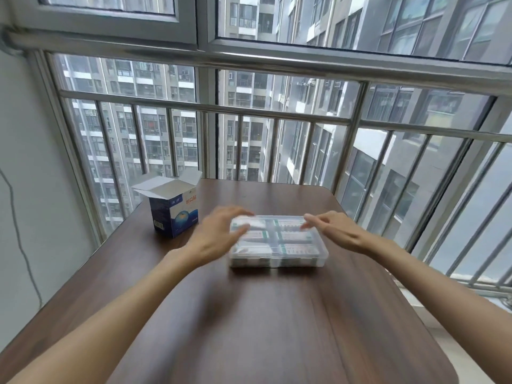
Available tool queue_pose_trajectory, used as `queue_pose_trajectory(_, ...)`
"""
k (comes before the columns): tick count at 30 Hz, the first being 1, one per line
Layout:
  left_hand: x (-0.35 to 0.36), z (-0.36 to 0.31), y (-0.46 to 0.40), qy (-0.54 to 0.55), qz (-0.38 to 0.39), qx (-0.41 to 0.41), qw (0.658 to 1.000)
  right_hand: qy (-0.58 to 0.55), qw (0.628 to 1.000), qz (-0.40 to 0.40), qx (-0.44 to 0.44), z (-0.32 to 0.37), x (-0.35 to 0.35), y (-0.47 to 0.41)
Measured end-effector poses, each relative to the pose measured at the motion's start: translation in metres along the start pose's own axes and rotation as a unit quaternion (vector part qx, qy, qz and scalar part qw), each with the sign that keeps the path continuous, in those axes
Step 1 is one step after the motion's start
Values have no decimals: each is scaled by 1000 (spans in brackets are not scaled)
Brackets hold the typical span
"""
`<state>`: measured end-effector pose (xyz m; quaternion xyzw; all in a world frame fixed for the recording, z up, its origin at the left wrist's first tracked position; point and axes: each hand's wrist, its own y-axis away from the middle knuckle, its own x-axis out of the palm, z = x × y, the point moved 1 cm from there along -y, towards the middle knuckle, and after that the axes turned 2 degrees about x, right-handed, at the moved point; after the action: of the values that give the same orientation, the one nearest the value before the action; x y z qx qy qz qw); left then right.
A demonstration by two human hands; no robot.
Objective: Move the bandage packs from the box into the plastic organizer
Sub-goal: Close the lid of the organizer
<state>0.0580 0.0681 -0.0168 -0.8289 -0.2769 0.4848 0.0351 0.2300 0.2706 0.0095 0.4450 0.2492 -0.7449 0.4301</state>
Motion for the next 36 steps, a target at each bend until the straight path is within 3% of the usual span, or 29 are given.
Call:
queue_pose_trajectory(3,-44,18,7,16,-277,-57,959,-23,999,-27,0,16,2,-30)
queue_pose_trajectory(6,-88,52,7,-3,-414,-172,894,-50,998,-2,-30,49,21,-73)
queue_pose_trajectory(8,-103,81,2,41,-426,-285,858,-100,994,14,-47,78,41,-100)
queue_pose_trajectory(11,-98,120,-9,206,-356,-434,802,-225,972,50,-35,129,72,-146)
queue_pose_trajectory(14,-84,126,-16,377,-294,-460,748,-347,926,149,16,176,102,-174)
queue_pose_trajectory(17,-73,114,-21,451,-277,-465,710,-393,904,148,77,196,128,-183)
queue_pose_trajectory(23,-103,73,-29,422,-223,-502,722,-333,914,202,116,192,94,-155)
queue_pose_trajectory(29,-142,-5,-97,405,-98,-439,796,-412,882,157,166,151,-23,-108)
queue_pose_trajectory(33,-128,-76,-149,397,61,-358,843,-384,899,61,200,100,-106,-73)
queue_pose_trajectory(36,-101,-125,-176,419,145,-295,847,-310,925,-86,202,72,-154,-45)
